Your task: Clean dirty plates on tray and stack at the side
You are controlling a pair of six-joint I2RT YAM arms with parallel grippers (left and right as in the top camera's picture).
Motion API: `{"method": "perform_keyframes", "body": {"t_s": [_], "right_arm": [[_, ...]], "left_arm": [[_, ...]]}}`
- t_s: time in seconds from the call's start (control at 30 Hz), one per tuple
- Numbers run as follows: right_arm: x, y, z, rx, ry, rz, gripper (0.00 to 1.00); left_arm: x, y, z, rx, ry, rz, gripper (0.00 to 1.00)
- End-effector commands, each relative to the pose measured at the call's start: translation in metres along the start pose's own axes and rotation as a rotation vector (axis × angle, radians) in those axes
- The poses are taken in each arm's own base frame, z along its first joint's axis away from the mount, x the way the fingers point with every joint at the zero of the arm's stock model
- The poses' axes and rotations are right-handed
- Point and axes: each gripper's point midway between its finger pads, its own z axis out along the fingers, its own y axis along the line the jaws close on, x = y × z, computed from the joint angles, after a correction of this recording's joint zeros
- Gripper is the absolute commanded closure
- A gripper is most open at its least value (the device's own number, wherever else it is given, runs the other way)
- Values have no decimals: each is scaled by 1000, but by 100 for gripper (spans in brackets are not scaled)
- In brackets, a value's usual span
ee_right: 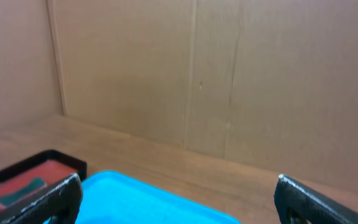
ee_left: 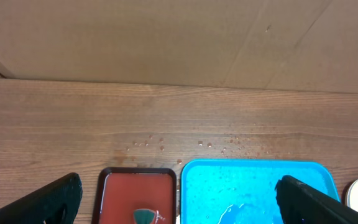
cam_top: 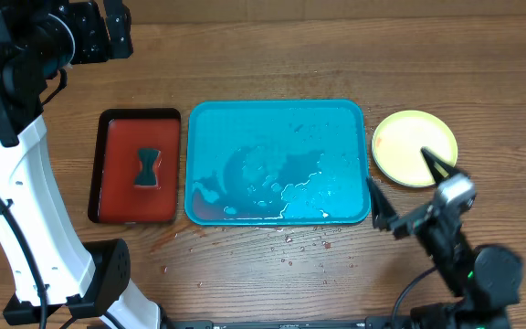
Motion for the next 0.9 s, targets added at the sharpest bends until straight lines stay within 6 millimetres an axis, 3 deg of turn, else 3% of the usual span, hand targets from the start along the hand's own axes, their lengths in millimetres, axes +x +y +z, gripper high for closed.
{"method": "perform_keyframes", "body": {"t_s": [0.0,0.23,0.43,0.87], "right_arm": [[30,-1,-8,14,-21,-10,0],[74,0,-14,20,10,-1,0],[99,1,-18,21,108,32,0],[99,2,-18,12,108,62,0]], "left_arm": [[0,-1,1,7,1,-8,0],[0,-1,1,7,1,-8,0],[0,-1,1,7,1,-8,0],[0,-1,1,7,1,-8,0]]}}
